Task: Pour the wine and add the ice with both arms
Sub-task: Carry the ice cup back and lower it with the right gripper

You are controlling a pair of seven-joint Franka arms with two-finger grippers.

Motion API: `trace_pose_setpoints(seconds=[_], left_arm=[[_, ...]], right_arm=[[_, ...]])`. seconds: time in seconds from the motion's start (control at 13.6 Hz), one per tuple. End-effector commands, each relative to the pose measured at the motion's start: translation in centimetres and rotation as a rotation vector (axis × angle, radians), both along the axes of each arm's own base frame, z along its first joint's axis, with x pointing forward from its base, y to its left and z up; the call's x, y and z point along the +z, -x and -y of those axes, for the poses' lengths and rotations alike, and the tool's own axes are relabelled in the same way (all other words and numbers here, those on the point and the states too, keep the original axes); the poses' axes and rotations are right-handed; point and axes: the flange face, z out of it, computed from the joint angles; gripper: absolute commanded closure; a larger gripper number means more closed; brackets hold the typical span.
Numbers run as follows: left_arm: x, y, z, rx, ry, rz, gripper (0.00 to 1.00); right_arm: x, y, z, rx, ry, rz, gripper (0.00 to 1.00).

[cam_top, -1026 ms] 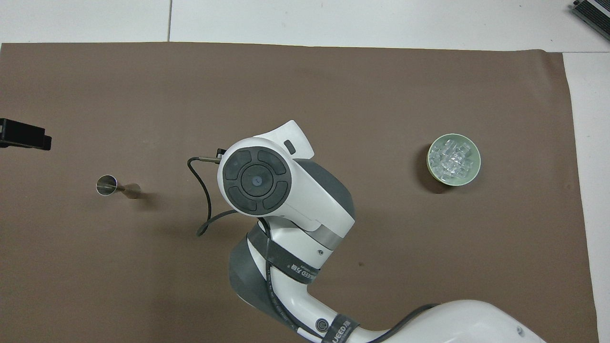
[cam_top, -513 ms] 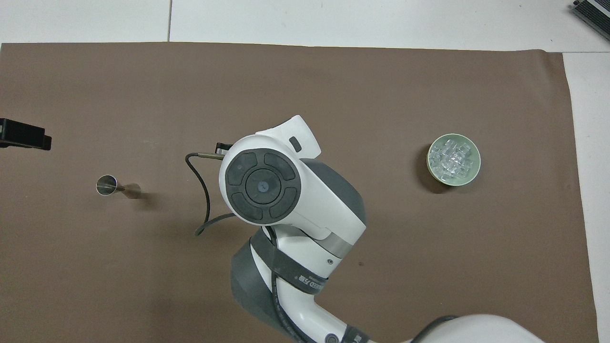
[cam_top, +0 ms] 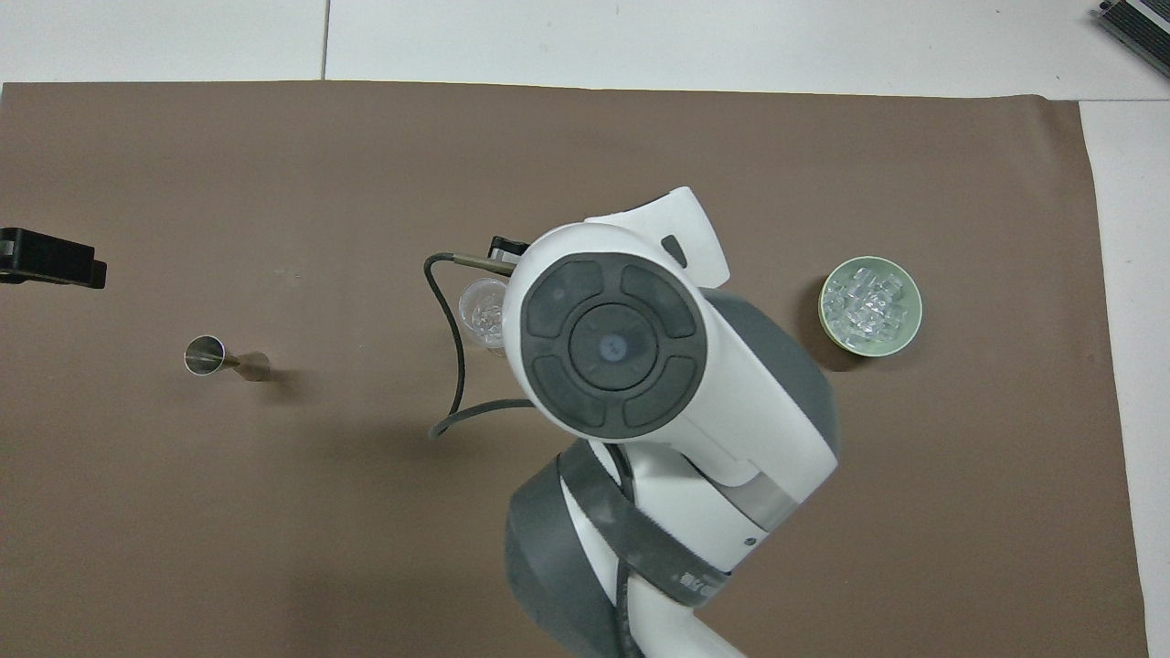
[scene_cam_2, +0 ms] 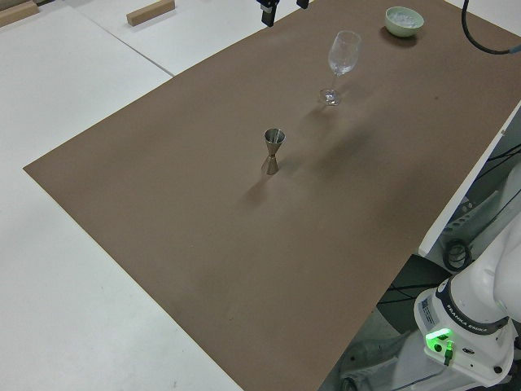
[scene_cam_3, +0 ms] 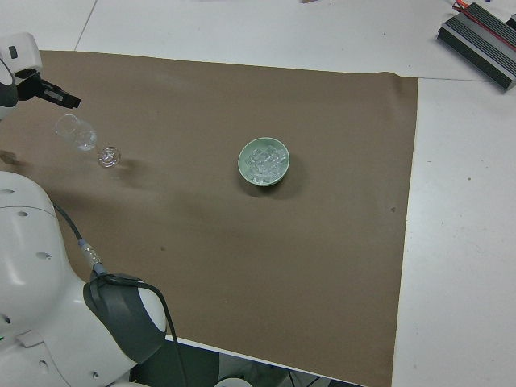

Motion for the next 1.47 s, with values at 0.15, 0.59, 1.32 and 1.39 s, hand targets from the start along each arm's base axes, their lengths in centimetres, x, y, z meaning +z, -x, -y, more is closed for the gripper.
trace_pose_setpoints(seconds=[0.15,0.59,1.32,1.39], left_arm=[[0.2,-0.1,0.6,0.023,0.020,0.002,0.00],[0.2,0.0,0.6,0.021,0.018,-0.003,0.00],[-0.1,-0.2,1.4,0.034,0.014,-0.006,0.00],[-0.1,-0.2,1.3,0.033,0.014,-0.006,0.00]], right_arm=[[2.2,0.3,6.7,0.048,0.089,-0.004,0.46],[7.6,2.2,14.7,0.138,0.163,-0.096,0.03],[10.5,2.1,25.2,0.256,0.103,-0.187,0.00],[10.2,1.9,26.1,0.262,0.107,-0.194,0.00]])
